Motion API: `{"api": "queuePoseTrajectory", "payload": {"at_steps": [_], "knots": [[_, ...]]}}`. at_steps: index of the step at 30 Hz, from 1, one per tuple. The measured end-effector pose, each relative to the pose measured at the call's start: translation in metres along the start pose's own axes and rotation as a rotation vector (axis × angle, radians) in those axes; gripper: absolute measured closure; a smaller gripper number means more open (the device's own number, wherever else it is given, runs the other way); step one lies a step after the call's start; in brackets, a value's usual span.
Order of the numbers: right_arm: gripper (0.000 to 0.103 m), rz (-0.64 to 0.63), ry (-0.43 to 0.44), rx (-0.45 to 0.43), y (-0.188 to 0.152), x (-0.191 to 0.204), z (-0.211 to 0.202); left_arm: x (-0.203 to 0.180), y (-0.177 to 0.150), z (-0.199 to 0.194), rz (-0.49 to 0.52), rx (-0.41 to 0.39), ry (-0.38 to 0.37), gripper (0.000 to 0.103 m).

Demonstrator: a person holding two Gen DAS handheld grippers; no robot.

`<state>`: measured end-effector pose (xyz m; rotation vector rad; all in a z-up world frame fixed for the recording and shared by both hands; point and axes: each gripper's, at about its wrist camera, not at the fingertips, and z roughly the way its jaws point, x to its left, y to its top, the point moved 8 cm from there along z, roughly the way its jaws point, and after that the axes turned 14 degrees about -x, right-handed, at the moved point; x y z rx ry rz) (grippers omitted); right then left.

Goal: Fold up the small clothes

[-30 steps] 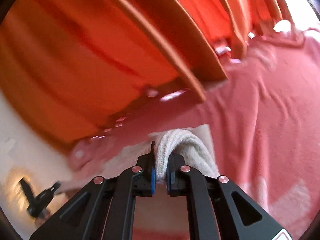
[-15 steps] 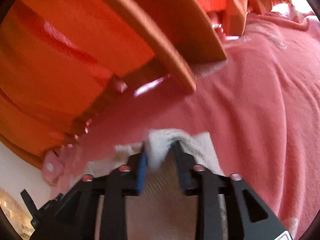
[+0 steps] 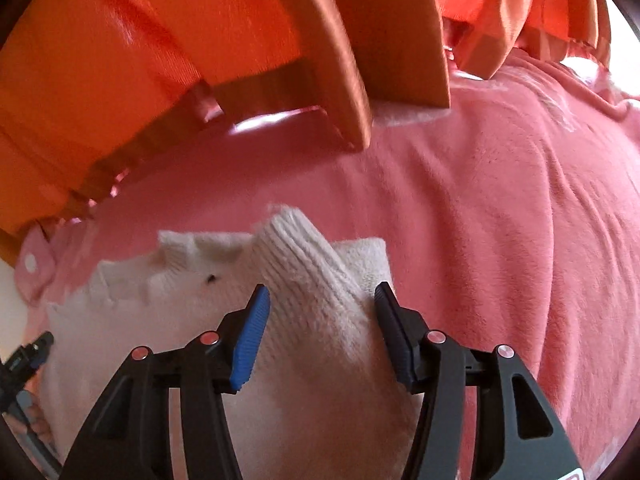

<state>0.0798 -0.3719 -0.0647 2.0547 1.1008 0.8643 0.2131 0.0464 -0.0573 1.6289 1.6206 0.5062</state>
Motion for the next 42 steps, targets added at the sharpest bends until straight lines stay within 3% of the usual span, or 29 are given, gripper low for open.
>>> {"api": "queuePoseTrajectory", "payload": {"at_steps": [1, 2, 4, 7, 8, 10, 12, 15, 16, 17, 18, 22, 25, 26, 27, 29, 31, 33, 35, 36, 37, 39, 40, 42], "knots": [[0.086, -0.003, 0.006, 0.001, 0.000, 0.001, -0.001, 0.000, 0.002, -0.001, 0.023, -0.009, 0.013, 0.065], [0.090, -0.001, 0.020, -0.011, 0.003, 0.004, -0.003, 0.000, 0.005, -0.003, 0.036, -0.021, 0.016, 0.086], [0.093, 0.020, 0.092, -0.096, 0.020, 0.016, -0.024, 0.001, 0.018, -0.012, 0.001, -0.067, -0.014, 0.103], [0.093, 0.098, 0.233, -0.251, 0.052, 0.030, -0.065, 0.002, 0.047, -0.039, -0.003, -0.197, -0.010, 0.103], [0.094, 0.117, 0.241, -0.273, 0.056, 0.029, -0.069, 0.004, 0.053, -0.042, 0.003, -0.215, 0.004, 0.103], [0.094, 0.115, 0.158, -0.214, 0.049, 0.018, -0.050, 0.010, 0.052, -0.037, 0.011, -0.202, 0.023, 0.103], [0.093, 0.150, 0.086, -0.090, 0.026, 0.004, -0.019, 0.020, 0.038, -0.018, -0.023, -0.121, 0.021, 0.103], [0.092, 0.129, 0.059, -0.037, 0.015, 0.002, -0.007, 0.021, 0.029, -0.006, -0.080, -0.047, -0.029, 0.098], [0.089, 0.127, 0.064, -0.030, 0.015, 0.004, -0.007, 0.021, 0.029, -0.005, -0.092, -0.044, -0.036, 0.080], [0.086, 0.132, 0.075, -0.025, 0.013, 0.005, -0.006, 0.020, 0.029, -0.003, -0.105, -0.039, -0.051, 0.045], [0.085, 0.138, 0.080, -0.021, 0.011, 0.006, -0.006, 0.019, 0.028, -0.003, -0.113, -0.031, -0.053, 0.032], [0.064, 0.139, 0.070, 0.024, -0.001, 0.004, 0.006, 0.017, 0.022, 0.003, -0.092, -0.014, -0.033, 0.029], [0.060, 0.113, 0.061, 0.037, -0.007, 0.007, 0.012, 0.012, 0.017, 0.012, -0.081, 0.008, -0.053, 0.033], [0.060, 0.100, 0.058, 0.038, -0.008, 0.009, 0.011, 0.010, 0.016, 0.012, -0.072, 0.010, -0.060, 0.055], [0.061, 0.072, 0.046, 0.037, -0.009, 0.011, 0.012, 0.008, 0.015, 0.014, -0.055, 0.017, -0.061, 0.069], [0.086, 0.032, 0.041, 0.019, -0.007, 0.016, 0.009, 0.001, 0.015, 0.011, -0.021, 0.007, -0.067, 0.092], [0.091, 0.054, 0.096, -0.052, 0.006, 0.023, -0.007, -0.003, 0.025, -0.002, 0.008, -0.053, -0.045, 0.094], [0.092, 0.102, 0.194, -0.186, 0.033, 0.029, -0.040, -0.007, 0.049, -0.030, -0.012, -0.163, -0.063, 0.094], [0.092, 0.133, 0.205, -0.257, 0.048, 0.022, -0.053, -0.005, 0.063, -0.044, -0.021, -0.219, -0.056, 0.094], [0.092, 0.129, 0.163, -0.248, 0.047, 0.016, -0.047, -0.001, 0.065, -0.043, -0.006, -0.231, -0.038, 0.094], [0.093, 0.111, 0.059, -0.154, 0.032, -0.001, -0.020, 0.004, 0.062, -0.036, 0.007, -0.218, -0.015, 0.094], [0.093, 0.114, -0.028, -0.039, 0.009, -0.017, 0.009, 0.019, 0.040, -0.005, -0.022, -0.112, 0.012, 0.094], [0.093, 0.129, -0.030, -0.013, 0.003, -0.019, 0.014, 0.026, 0.027, 0.010, -0.031, -0.055, 0.046, 0.094], [0.093, 0.120, 0.019, -0.081, 0.020, -0.007, -0.005, 0.025, 0.026, 0.010, -0.026, -0.053, 0.059, 0.094]]}}
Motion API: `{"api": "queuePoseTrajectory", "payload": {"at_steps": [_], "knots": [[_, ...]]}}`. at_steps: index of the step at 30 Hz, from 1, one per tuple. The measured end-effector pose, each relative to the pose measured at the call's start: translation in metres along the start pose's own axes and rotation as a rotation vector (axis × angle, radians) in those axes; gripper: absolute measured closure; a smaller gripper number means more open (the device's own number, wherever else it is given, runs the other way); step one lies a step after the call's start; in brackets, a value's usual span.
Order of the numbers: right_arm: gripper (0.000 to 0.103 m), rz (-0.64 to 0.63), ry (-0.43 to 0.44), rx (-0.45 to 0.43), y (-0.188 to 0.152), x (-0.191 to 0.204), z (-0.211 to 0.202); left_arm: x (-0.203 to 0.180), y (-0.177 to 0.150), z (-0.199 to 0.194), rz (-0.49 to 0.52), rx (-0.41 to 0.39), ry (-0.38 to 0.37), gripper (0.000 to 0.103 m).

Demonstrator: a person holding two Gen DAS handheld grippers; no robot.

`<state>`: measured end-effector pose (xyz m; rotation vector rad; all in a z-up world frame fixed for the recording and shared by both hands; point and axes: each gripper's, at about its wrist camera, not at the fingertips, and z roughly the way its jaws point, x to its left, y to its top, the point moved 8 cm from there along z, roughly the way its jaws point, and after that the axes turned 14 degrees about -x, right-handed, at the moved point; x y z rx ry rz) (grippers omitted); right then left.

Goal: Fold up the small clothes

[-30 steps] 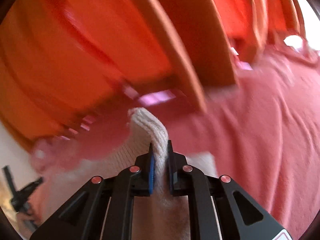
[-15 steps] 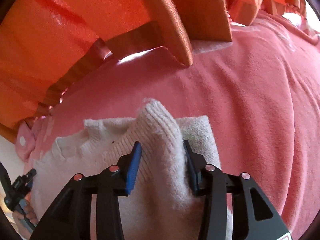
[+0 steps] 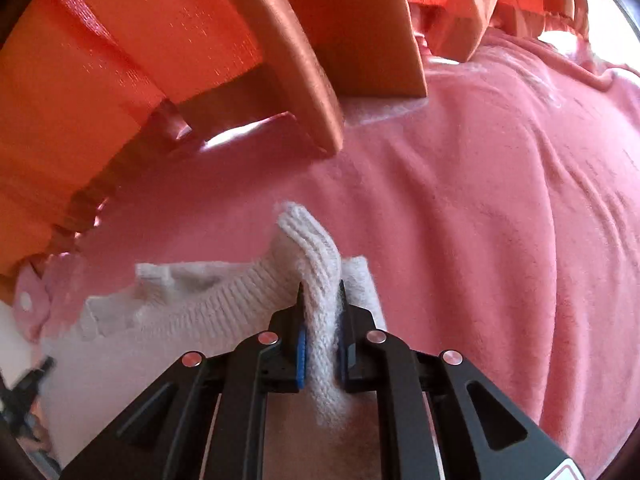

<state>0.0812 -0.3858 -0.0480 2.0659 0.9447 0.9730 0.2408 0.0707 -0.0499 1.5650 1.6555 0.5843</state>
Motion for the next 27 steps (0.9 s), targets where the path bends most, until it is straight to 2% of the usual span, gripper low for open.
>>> {"api": "queuePoseTrajectory", "payload": {"at_steps": [1, 2, 3, 5, 8, 10, 11, 13, 14, 15, 16, 17, 18, 19, 20, 21, 22, 24, 25, 27], "knots": [[0.093, -0.019, 0.047, -0.069, 0.014, 0.011, -0.014, -0.005, 0.007, -0.008, 0.019, -0.031, -0.006, 0.094], [0.093, -0.043, 0.036, -0.085, 0.018, 0.011, -0.015, -0.007, 0.011, -0.012, 0.041, -0.053, -0.003, 0.094], [0.093, -0.047, -0.007, -0.036, 0.009, 0.003, -0.003, -0.007, 0.013, -0.011, 0.065, -0.067, 0.009, 0.094], [0.093, 0.006, -0.055, 0.077, -0.015, -0.016, 0.019, 0.000, 0.000, 0.002, 0.050, -0.012, 0.021, 0.094], [0.093, -0.001, -0.047, 0.068, -0.009, -0.016, 0.019, 0.007, -0.007, 0.011, 0.008, 0.026, 0.019, 0.094], [0.087, -0.021, -0.031, 0.058, -0.003, -0.006, 0.010, 0.004, -0.002, 0.007, 0.014, 0.016, 0.016, 0.089], [0.084, -0.040, -0.061, 0.026, 0.002, -0.004, 0.002, 0.003, -0.001, 0.004, 0.014, 0.017, 0.020, 0.086], [0.077, -0.117, -0.111, -0.113, 0.019, 0.012, -0.027, -0.001, 0.008, -0.016, 0.008, -0.013, 0.040, 0.085], [0.076, -0.148, -0.061, -0.161, 0.024, 0.031, -0.043, -0.006, 0.013, -0.026, 0.012, -0.040, 0.031, 0.079], [0.076, -0.163, 0.045, -0.159, 0.021, 0.056, -0.055, -0.015, 0.020, -0.042, 0.017, -0.078, 0.007, 0.074], [0.076, -0.167, 0.145, -0.124, 0.013, 0.076, -0.058, -0.026, 0.024, -0.058, 0.022, -0.115, -0.025, 0.063], [0.076, -0.177, 0.303, -0.028, -0.008, 0.107, -0.062, -0.038, 0.023, -0.070, 0.034, -0.130, -0.058, 0.056], [0.076, -0.201, 0.438, 0.091, -0.033, 0.137, -0.063, -0.051, 0.017, -0.077, 0.051, -0.124, -0.102, 0.055], [0.076, -0.241, 0.517, 0.186, -0.059, 0.159, -0.065, -0.068, 0.004, -0.081, 0.081, -0.080, -0.175, 0.055], [0.076, -0.287, 0.549, 0.244, -0.077, 0.172, -0.066, -0.081, -0.010, -0.079, 0.109, -0.027, -0.226, 0.055], [0.077, -0.355, 0.579, 0.303, -0.098, 0.186, -0.067, -0.094, -0.029, -0.075, 0.145, 0.039, -0.264, 0.055], [0.085, -0.455, 0.592, 0.342, -0.120, 0.197, -0.069, -0.102, -0.048, -0.068, 0.203, 0.100, -0.265, 0.055], [0.088, -0.575, 0.558, 0.355, -0.134, 0.197, -0.065, -0.100, -0.068, -0.056, 0.315, 0.133, -0.191, 0.055], [0.089, -0.581, 0.509, 0.341, -0.127, 0.184, -0.057, -0.097, -0.069, -0.055, 0.337, 0.121, -0.176, 0.055], [0.095, -0.482, 0.419, 0.325, -0.101, 0.151, -0.041, -0.084, -0.063, -0.053, 0.313, 0.117, -0.167, 0.055]]}}
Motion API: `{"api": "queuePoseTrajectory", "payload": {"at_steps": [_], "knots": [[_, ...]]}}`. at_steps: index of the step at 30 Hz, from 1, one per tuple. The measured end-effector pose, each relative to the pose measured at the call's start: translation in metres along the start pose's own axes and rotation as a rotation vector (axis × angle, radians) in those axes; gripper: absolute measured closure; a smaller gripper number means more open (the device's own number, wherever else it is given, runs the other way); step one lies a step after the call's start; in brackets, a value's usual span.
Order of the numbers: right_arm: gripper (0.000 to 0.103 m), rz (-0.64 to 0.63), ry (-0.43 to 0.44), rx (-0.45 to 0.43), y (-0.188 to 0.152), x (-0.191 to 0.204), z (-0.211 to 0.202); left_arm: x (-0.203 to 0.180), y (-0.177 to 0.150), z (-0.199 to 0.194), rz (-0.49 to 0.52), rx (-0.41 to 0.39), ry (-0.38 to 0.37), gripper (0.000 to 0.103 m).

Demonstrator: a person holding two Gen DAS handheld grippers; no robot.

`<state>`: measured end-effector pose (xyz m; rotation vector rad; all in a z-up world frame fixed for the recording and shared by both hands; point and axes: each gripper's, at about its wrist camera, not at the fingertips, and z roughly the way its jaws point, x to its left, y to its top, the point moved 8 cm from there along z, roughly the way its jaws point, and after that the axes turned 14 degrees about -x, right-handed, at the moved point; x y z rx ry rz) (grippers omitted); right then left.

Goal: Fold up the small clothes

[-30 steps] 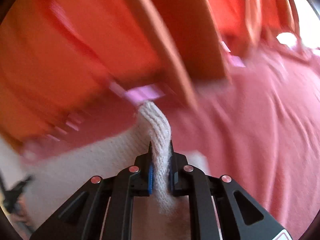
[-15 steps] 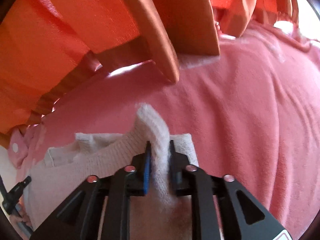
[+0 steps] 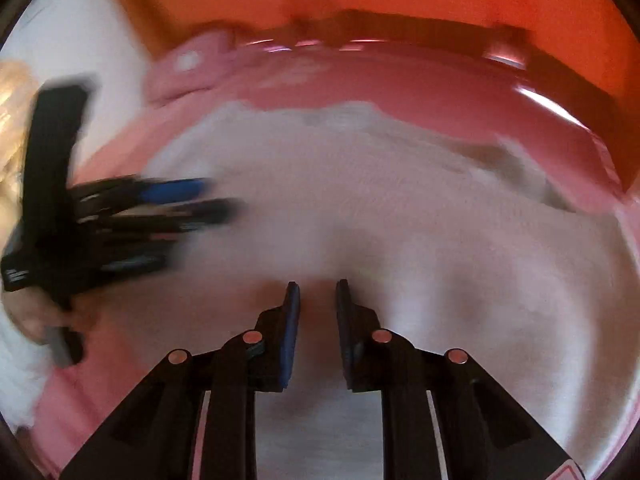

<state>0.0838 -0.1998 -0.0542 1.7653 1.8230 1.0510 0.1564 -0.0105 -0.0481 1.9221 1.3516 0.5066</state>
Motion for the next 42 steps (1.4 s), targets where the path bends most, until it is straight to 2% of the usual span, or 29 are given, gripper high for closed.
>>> {"api": "queuePoseTrajectory", "payload": {"at_steps": [1, 2, 3, 4, 5, 6, 8, 10, 11, 13, 14, 15, 16, 17, 18, 19, 23, 24, 26, 27, 28, 31, 33, 34, 35, 36, 38, 40, 42], "knots": [[0.103, 0.103, -0.050, -0.020, 0.004, -0.037, -0.008, 0.012, 0.002, -0.002, -0.030, -0.005, 0.024, 0.055], [0.103, 0.171, -0.128, -0.036, 0.006, -0.065, -0.016, 0.029, 0.004, -0.003, -0.060, -0.010, 0.069, 0.055], [0.103, 0.243, -0.263, -0.060, 0.006, -0.106, -0.030, 0.045, 0.005, -0.005, -0.085, -0.014, 0.110, 0.055], [0.102, 0.288, -0.314, -0.078, 0.005, -0.126, -0.037, 0.070, 0.009, -0.007, -0.124, -0.028, 0.192, 0.056], [0.096, 0.334, -0.367, -0.105, 0.007, -0.145, -0.047, 0.086, 0.011, -0.010, -0.154, -0.040, 0.229, 0.057], [0.090, 0.371, -0.409, -0.144, 0.010, -0.159, -0.057, 0.096, 0.015, -0.009, -0.197, -0.049, 0.221, 0.057], [0.084, 0.390, -0.430, -0.219, 0.022, -0.172, -0.068, 0.110, 0.023, -0.008, -0.265, -0.076, 0.222, 0.046], [0.051, 0.402, -0.428, -0.254, 0.030, -0.178, -0.063, 0.115, 0.034, -0.003, -0.288, -0.113, 0.231, 0.033], [0.047, 0.407, -0.415, -0.255, 0.031, -0.178, -0.056, 0.114, 0.037, 0.003, -0.298, -0.120, 0.227, 0.027], [0.047, 0.389, -0.400, -0.196, 0.024, -0.172, -0.031, 0.111, 0.039, 0.021, -0.333, -0.106, 0.177, 0.025], [0.046, 0.366, -0.424, -0.165, 0.020, -0.173, -0.020, 0.109, 0.038, 0.032, -0.346, -0.086, 0.161, 0.026], [0.046, 0.346, -0.440, -0.156, 0.019, -0.174, -0.012, 0.108, 0.036, 0.037, -0.359, -0.072, 0.155, 0.028], [0.053, 0.320, -0.457, -0.159, 0.020, -0.171, -0.008, 0.107, 0.034, 0.041, -0.358, -0.069, 0.156, 0.036], [0.062, 0.310, -0.454, -0.170, 0.023, -0.167, -0.006, 0.102, 0.035, 0.042, -0.322, -0.073, 0.151, 0.052], [0.089, 0.314, -0.441, -0.183, 0.026, -0.166, -0.007, 0.095, 0.038, 0.041, -0.282, -0.080, 0.144, 0.066], [0.091, 0.346, -0.392, -0.238, 0.037, -0.159, -0.016, 0.092, 0.041, 0.037, -0.260, -0.092, 0.138, 0.093], [0.092, 0.367, -0.322, -0.438, 0.073, -0.133, -0.065, 0.091, 0.061, 0.018, -0.252, -0.185, 0.155, 0.093], [0.092, 0.373, -0.336, -0.445, 0.073, -0.135, -0.066, 0.092, 0.061, 0.019, -0.237, -0.187, 0.167, 0.093], [0.092, 0.387, -0.425, -0.305, 0.049, -0.156, -0.037, 0.098, 0.048, 0.035, -0.218, -0.129, 0.202, 0.093], [0.092, 0.393, -0.450, -0.240, 0.037, -0.164, -0.023, 0.103, 0.037, 0.046, -0.234, -0.085, 0.211, 0.093], [0.091, 0.404, -0.453, -0.181, 0.022, -0.171, -0.006, 0.107, 0.035, 0.050, -0.261, -0.075, 0.195, 0.092], [0.086, 0.389, -0.477, -0.223, 0.036, -0.163, -0.024, 0.108, 0.045, 0.037, -0.280, -0.098, 0.192, 0.090], [0.083, 0.386, -0.532, -0.294, 0.051, -0.159, -0.042, 0.104, 0.052, 0.026, -0.266, -0.110, 0.206, 0.088], [0.077, 0.361, -0.550, -0.353, 0.061, -0.148, -0.059, 0.098, 0.057, 0.018, -0.257, -0.134, 0.209, 0.088], [0.078, 0.339, -0.531, -0.389, 0.068, -0.136, -0.066, 0.090, 0.066, 0.005, -0.242, -0.176, 0.214, 0.086], [0.078, 0.317, -0.475, -0.408, 0.073, -0.118, -0.069, 0.081, 0.070, -0.007, -0.227, -0.204, 0.210, 0.082], [0.078, 0.264, -0.233, -0.365, 0.076, -0.063, -0.052, 0.051, 0.073, -0.022, -0.185, -0.247, 0.149, 0.065], [0.078, 0.181, -0.038, -0.247, 0.061, 0.000, -0.022, 0.023, 0.063, -0.021, -0.127, -0.232, 0.102, 0.064], [0.078, 0.063, 0.071, -0.094, 0.030, 0.053, 0.012, -0.005, 0.037, -0.002, -0.063, -0.137, 0.055, 0.064]]}}
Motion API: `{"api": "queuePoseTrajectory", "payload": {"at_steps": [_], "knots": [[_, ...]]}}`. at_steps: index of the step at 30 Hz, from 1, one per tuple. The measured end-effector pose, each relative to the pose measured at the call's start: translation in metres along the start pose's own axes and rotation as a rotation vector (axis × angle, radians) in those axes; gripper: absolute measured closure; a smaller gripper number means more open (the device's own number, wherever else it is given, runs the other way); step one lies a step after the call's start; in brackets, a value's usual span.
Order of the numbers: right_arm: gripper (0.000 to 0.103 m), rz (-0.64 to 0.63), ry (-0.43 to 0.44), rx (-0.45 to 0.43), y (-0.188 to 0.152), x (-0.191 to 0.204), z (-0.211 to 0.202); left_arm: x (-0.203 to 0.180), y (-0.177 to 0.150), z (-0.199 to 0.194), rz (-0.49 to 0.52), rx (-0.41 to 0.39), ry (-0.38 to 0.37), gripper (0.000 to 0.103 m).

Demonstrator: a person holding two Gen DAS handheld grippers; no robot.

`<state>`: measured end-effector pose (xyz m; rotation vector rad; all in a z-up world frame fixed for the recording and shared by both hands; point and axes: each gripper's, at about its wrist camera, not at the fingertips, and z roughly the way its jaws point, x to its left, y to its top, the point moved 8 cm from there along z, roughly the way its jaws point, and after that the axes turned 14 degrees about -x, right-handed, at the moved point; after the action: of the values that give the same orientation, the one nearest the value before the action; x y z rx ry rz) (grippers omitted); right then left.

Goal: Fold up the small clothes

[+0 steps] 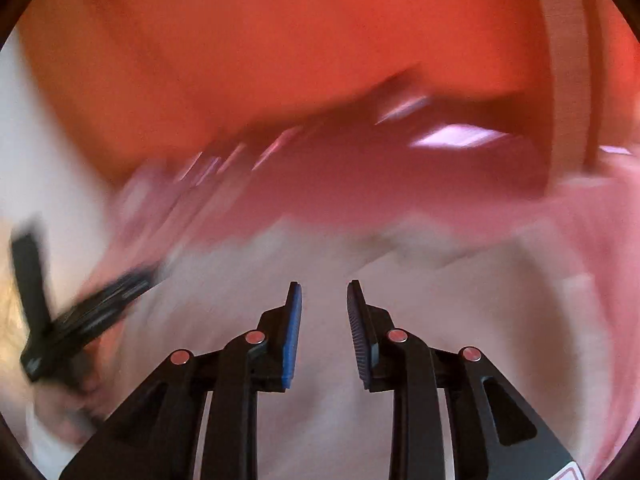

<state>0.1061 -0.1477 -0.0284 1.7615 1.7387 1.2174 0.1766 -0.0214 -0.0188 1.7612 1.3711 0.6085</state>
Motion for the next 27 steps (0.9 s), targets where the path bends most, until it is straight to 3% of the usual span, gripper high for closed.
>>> {"api": "queuePoseTrajectory", "payload": {"at_steps": [3, 5, 8, 9, 10, 12, 14, 17, 20, 22, 25, 27], "knots": [[0.090, -0.145, -0.042, 0.076, -0.025, 0.008, 0.020, 0.002, -0.030, 0.019, 0.053, 0.087, 0.040, 0.062], [0.092, -0.080, -0.062, 0.058, -0.017, -0.014, 0.014, 0.014, -0.029, 0.018, 0.018, 0.080, 0.049, 0.062], [0.096, 0.088, -0.249, -0.003, 0.000, -0.089, -0.012, 0.037, -0.026, 0.014, -0.057, 0.077, 0.069, 0.064], [0.096, 0.134, -0.395, -0.021, 0.001, -0.126, -0.028, 0.042, -0.026, 0.016, -0.085, 0.083, 0.059, 0.064], [0.095, 0.158, -0.452, -0.033, 0.003, -0.143, -0.036, 0.043, -0.026, 0.016, -0.095, 0.085, 0.054, 0.064], [0.085, 0.253, -0.459, -0.092, 0.011, -0.165, -0.056, 0.041, -0.028, 0.017, -0.097, 0.086, 0.059, 0.064], [0.085, 0.283, -0.444, -0.128, 0.016, -0.170, -0.061, 0.037, -0.028, 0.019, -0.058, 0.086, 0.078, 0.064], [0.089, 0.269, -0.527, -0.018, -0.001, -0.189, -0.042, 0.033, -0.029, 0.019, -0.025, 0.085, 0.095, 0.063], [0.089, 0.244, -0.551, -0.047, 0.010, -0.183, -0.045, 0.034, -0.028, 0.020, -0.025, 0.084, 0.097, 0.063], [0.088, 0.240, -0.508, -0.094, 0.017, -0.167, -0.050, 0.034, -0.028, 0.019, -0.028, 0.084, 0.099, 0.063], [0.089, 0.202, -0.535, 0.005, 0.002, -0.175, -0.029, 0.033, -0.028, 0.019, -0.018, 0.086, 0.106, 0.063], [0.089, 0.168, -0.564, -0.003, 0.005, -0.171, -0.030, 0.032, -0.028, 0.019, -0.015, 0.086, 0.107, 0.062]]}}
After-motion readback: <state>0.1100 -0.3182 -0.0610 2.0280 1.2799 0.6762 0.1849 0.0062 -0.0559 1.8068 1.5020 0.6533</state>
